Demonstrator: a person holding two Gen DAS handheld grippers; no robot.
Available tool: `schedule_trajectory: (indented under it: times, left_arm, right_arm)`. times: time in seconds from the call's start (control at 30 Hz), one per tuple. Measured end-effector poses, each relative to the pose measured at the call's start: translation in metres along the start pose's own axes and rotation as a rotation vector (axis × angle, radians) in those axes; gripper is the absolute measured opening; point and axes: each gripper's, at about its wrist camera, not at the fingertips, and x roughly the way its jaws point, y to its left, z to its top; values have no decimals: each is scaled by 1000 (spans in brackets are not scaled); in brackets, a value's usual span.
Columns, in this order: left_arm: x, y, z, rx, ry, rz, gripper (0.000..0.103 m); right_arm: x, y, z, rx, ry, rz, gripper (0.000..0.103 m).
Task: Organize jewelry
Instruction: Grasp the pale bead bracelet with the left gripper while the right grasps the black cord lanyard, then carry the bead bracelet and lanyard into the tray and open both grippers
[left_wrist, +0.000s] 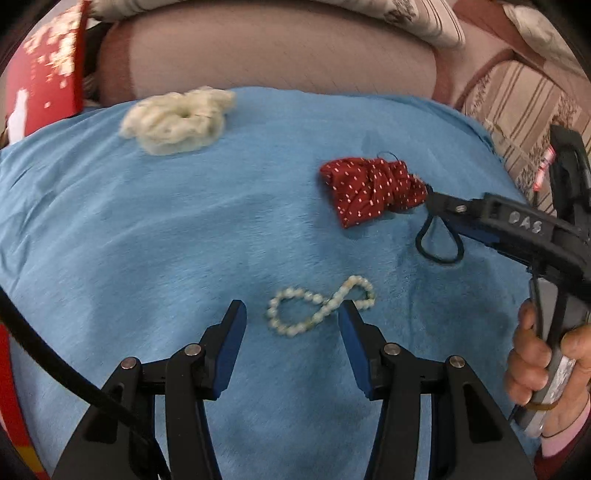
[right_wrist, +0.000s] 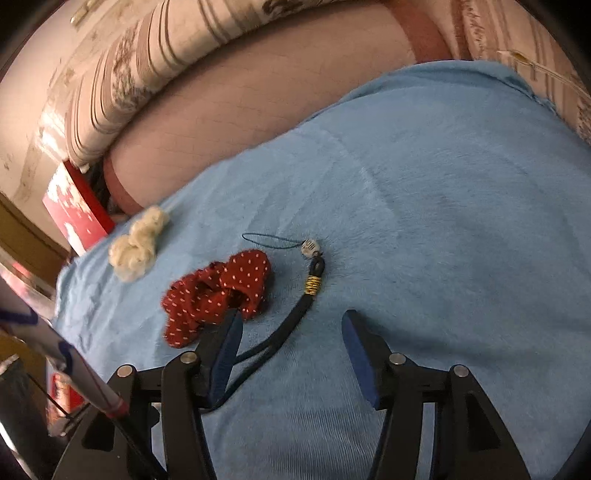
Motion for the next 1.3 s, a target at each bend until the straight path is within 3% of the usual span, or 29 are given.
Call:
schedule_trajectory:
  times: [0.1,0.13,0.2,0.23,0.27,0.3,0.33,0.6,0.87,1.0,1.3]
  left_arm:
    - [8,-9,2,24,-10,5,66]
    - [9,-12,2,28,-13,9,66]
    - [13,-18,2,40,-15,44,62]
    - [13,-21,2,55,-21,66,52]
    - [12,-25,0,71,-26,92,26]
    - [9,-27,-1,76,-25,90,8]
    - [5,-27,-1,69,-22,75,6]
    - [-59,-15,-23,46,-109,58,5]
    - [-134,43,-62,-71,-206,45,5]
    - [-167,83,-87,-150,-252,57,5]
    - [-238,177,-142,-288,-333,206,5]
  right_arm:
    - [4,24,-8,-131,-18,-79,62]
    - [5,28,-10,-150,-15,-84,62]
    - [5,35,-15,-188,-21,-133,50]
    - [6,34,-14,-203,-19,-150,30]
    - [5,34,-15,-210,-15,-151,17]
    - [4,34,-15,-204,-10,-141,13]
    - [1,31,-16,-193,-6,-126,7]
    - [-36,47,-23,-211,-68,-86,5]
    - [-75,83,-53,-232,-66,84,5]
    - [-78,111,-76,-261,-47,122,5]
    - [-66,198,-136,-391,50,193,5]
